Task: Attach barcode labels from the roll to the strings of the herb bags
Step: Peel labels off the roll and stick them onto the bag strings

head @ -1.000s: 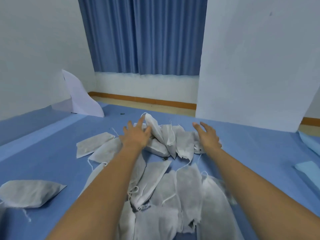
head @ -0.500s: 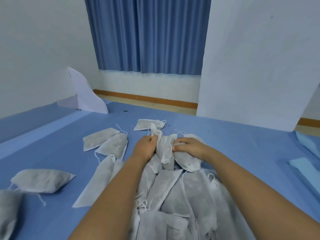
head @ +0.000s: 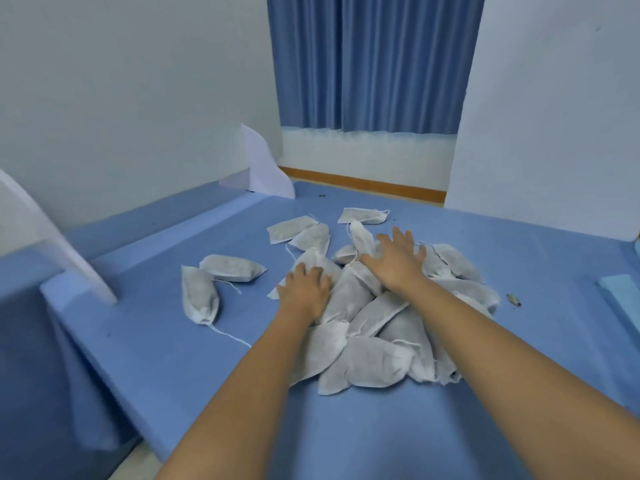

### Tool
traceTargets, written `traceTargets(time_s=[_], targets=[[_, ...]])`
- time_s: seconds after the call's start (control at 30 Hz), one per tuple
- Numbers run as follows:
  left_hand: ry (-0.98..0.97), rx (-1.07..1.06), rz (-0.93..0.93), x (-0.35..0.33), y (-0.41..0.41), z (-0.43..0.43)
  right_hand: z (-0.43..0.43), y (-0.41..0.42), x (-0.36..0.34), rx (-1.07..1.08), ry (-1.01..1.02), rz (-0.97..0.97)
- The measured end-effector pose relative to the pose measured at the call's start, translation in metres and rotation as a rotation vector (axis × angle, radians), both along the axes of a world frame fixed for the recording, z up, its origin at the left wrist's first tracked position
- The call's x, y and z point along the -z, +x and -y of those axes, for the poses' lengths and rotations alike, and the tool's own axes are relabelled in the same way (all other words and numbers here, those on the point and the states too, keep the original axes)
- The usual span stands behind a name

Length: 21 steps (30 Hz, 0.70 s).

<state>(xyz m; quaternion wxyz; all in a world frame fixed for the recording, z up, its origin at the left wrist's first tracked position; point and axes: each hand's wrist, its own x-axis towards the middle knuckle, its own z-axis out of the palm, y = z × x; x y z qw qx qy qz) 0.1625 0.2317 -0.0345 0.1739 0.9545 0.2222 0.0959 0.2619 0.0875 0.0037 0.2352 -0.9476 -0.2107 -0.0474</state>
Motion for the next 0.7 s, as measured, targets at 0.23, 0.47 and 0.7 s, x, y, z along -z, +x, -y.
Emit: traceTargets(time_s=[0.23,0.47,0.7], targets=[[0.326,-0.493,-0.118,-0.008,-0.039,-0.065,-0.036,-0.038,-0.001,-0.326,-0.066,-0.128],[-0.051,-0.407,-0.175,-0.004,-0.038,-0.121,-0.01,-0.043,0.008,-0.431,-0.157,-0.285],[-0.033,-0.062,0.018,0.006,-0.018,-0.04,0.025,-0.059,-0.004,-0.231,0.432,-0.226]])
